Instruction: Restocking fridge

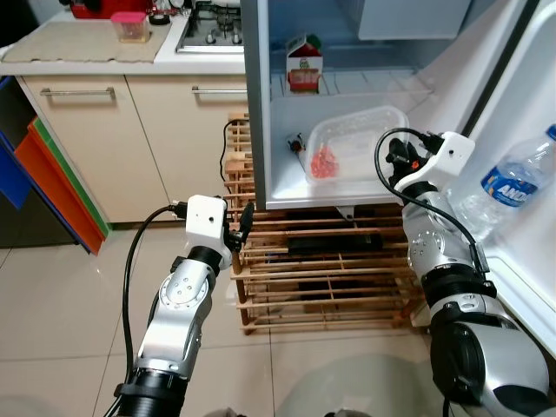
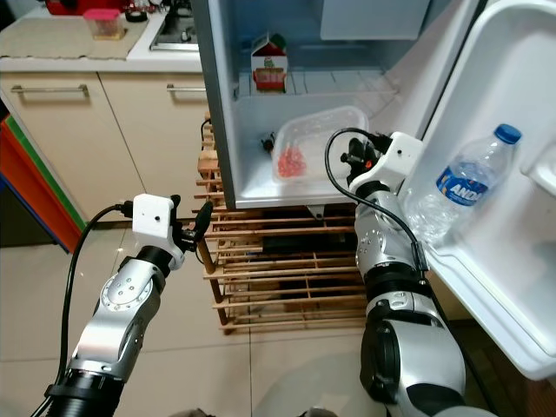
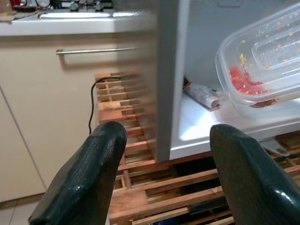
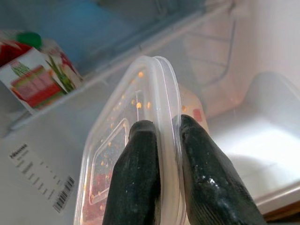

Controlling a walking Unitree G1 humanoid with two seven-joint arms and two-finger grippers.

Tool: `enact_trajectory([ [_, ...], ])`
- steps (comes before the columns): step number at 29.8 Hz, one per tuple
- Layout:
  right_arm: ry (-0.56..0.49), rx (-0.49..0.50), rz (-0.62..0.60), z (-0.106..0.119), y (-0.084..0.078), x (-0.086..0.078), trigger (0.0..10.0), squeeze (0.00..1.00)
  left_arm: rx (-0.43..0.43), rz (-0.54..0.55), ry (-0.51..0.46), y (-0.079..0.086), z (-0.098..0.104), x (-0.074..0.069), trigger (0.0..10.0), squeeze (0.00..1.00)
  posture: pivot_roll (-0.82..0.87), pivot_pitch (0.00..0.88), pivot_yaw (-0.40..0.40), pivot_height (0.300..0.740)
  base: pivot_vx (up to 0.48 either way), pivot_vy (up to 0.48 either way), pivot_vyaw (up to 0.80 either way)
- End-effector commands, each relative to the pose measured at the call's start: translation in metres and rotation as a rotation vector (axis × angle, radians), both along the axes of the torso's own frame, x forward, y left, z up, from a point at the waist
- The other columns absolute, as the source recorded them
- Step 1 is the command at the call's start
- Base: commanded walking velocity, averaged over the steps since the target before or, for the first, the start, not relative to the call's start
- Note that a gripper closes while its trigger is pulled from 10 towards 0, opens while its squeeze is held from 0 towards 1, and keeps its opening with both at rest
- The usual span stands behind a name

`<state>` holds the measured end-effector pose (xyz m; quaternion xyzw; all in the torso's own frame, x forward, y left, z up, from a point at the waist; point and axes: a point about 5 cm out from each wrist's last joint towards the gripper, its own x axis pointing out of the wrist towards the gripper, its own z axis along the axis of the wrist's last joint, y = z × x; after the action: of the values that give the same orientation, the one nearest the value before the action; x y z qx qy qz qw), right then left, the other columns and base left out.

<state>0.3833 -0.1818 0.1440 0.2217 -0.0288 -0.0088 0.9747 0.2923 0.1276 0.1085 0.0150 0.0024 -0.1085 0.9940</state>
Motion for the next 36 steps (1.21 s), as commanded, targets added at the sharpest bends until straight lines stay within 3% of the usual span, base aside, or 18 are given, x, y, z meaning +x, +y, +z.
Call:
enact_trajectory([
  [1,-0.031,0.026,-0.015,0.01,-0.001,0.005,0.0,0.27,0.015,-0.006,0.002,0.001,0.0,-0.003,10.0,0.0,0.01,0.061,0.021,0.74,0.0,0.0,0.0],
  [8,0.0,0.032,-0.025,0.013,0.0,0.011,0.0,0.27,0.023,-0.001,0.01,0.003,0.001,-0.009,10.0,0.0,0.04,0.077,0.018,0.74,0.0,0.0,0.0],
  [13,-0.02,-0.043,-0.059,0.015,0.0,0.01,0.0,0.27,0.034,0.01,0.011,0.007,0.003,-0.01,10.0,0.0,0.05,0.08,0.018,0.74,0.0,0.0,0.0],
  [20,-0.142,-0.236,-0.053,0.027,0.006,0.008,0.0,0.27,0.028,0.015,0.012,0.005,0.003,-0.008,10.0,0.0,0.02,0.064,0.015,0.74,0.0,0.0,0.0],
  [29,-0.109,-0.26,-0.066,0.013,0.003,0.002,0.0,0.27,0.012,-0.026,0.014,-0.003,0.002,-0.009,10.0,0.0,0.01,0.048,0.017,0.74,0.0,0.0,0.0],
  [31,-0.099,-0.27,-0.066,0.01,0.003,0.001,0.0,0.27,0.017,-0.115,0.014,-0.003,-0.002,-0.022,10.0,0.0,0.01,0.043,0.018,0.74,0.0,0.0,0.0],
  [32,-0.099,-0.27,-0.066,0.01,0.003,0.001,0.0,0.27,0.017,-0.115,0.014,-0.003,-0.002,-0.022,10.0,0.0,0.01,0.043,0.018,0.74,0.0,0.0,0.0],
  [33,-0.094,-0.28,-0.067,0.009,0.002,0.001,0.0,0.27,0.045,-0.184,0.037,0.002,-0.011,-0.039,10.0,0.0,0.02,0.044,0.014,0.74,0.0,0.0,0.0],
  [36,-0.093,-0.291,-0.072,0.01,0.0,0.002,0.0,0.27,0.085,-0.25,0.045,0.002,-0.016,-0.048,10.0,0.0,0.03,0.043,0.007,0.74,0.0,0.0,0.0],
])
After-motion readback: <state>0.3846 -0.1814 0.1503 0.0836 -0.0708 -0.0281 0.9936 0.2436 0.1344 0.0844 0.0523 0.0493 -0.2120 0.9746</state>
